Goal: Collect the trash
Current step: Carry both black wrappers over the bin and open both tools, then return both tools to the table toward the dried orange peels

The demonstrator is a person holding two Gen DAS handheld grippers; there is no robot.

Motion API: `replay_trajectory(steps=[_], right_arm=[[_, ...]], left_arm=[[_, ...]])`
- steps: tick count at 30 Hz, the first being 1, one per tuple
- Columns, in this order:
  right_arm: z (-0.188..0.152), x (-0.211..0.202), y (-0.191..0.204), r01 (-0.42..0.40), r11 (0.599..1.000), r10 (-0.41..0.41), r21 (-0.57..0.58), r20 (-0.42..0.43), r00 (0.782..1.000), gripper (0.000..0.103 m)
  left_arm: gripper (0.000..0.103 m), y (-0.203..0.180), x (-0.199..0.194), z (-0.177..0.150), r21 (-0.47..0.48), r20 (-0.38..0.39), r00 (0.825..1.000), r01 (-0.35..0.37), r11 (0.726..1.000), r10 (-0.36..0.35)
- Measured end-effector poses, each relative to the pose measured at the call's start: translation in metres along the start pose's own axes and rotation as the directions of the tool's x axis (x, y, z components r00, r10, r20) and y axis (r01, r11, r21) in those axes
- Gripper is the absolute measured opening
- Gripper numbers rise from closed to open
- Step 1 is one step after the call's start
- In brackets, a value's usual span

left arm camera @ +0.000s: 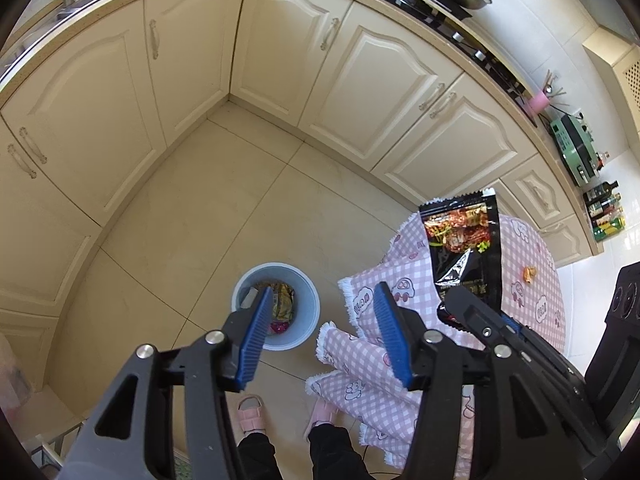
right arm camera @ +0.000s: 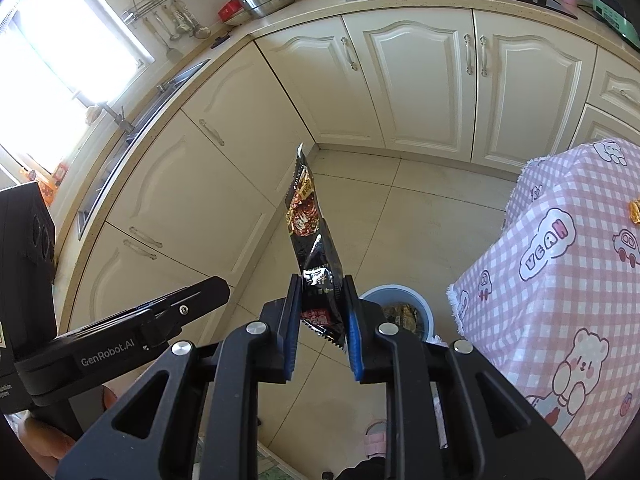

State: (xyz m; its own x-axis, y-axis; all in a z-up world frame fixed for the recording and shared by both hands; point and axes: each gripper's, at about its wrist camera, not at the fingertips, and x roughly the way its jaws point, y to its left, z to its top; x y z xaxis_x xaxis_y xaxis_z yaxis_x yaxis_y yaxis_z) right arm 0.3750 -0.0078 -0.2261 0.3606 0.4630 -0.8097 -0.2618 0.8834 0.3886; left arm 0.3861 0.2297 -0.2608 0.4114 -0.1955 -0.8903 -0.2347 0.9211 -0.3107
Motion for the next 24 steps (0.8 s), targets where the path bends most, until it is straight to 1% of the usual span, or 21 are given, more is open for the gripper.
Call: replay_trajectory(steps=[1, 2, 4, 5, 10, 15, 20, 24], right_arm=[[0.000, 0.000, 0.000, 0.003, 1.000, -0.003, 0.000, 0.003, 1.000, 0.022], [0.001, 0.000, 0.000, 0.001, 1.000, -0.001, 0.003, 0.005, 1.000, 0.027], [0.003, 0.000, 0.000, 0.007, 1.000, -0.008, 0.006, 0.007, 1.000, 0.034], [0.003, 0.000, 0.000, 0.007, 1.000, -0.008, 0.006, 0.009, 1.000, 0.035], [0.005, -0.001, -0.006, 0.006, 1.000, -0.007, 0.011, 0.007, 1.000, 0.035], [0.005, -0.007, -0.024, 0.019, 0.999, -0.019, 0.037, 0.008, 1.000, 0.036], [0.006, -0.022, -0.055, 0.041, 0.996, -0.043, 0.080, 0.023, 0.999, 0.036], [0.006, -0.038, -0.091, 0.069, 0.989, -0.075, 0.130, 0.040, 0.996, 0.036]], left_arm=[[0.054, 0.001, 0.000, 0.001, -0.003, 0.002, 1.000, -0.002, 1.000, 0.002], [0.055, 0.001, -0.001, 0.001, -0.006, 0.006, 1.000, -0.007, 1.000, 0.007], [0.055, 0.001, -0.002, 0.002, -0.009, 0.009, 1.000, -0.013, 1.000, 0.013], [0.055, 0.002, -0.002, 0.003, -0.010, 0.010, 1.000, -0.014, 1.000, 0.014], [0.055, -0.005, 0.001, 0.002, -0.005, 0.004, 1.000, -0.016, 1.000, 0.016], [0.055, -0.019, 0.010, 0.001, 0.014, -0.011, 1.000, -0.012, 1.000, 0.012], [0.055, -0.052, 0.024, 0.003, 0.055, -0.031, 1.000, 0.002, 0.999, 0.000], [0.055, -0.093, 0.040, 0.001, 0.111, -0.058, 0.998, 0.026, 0.993, -0.020]])
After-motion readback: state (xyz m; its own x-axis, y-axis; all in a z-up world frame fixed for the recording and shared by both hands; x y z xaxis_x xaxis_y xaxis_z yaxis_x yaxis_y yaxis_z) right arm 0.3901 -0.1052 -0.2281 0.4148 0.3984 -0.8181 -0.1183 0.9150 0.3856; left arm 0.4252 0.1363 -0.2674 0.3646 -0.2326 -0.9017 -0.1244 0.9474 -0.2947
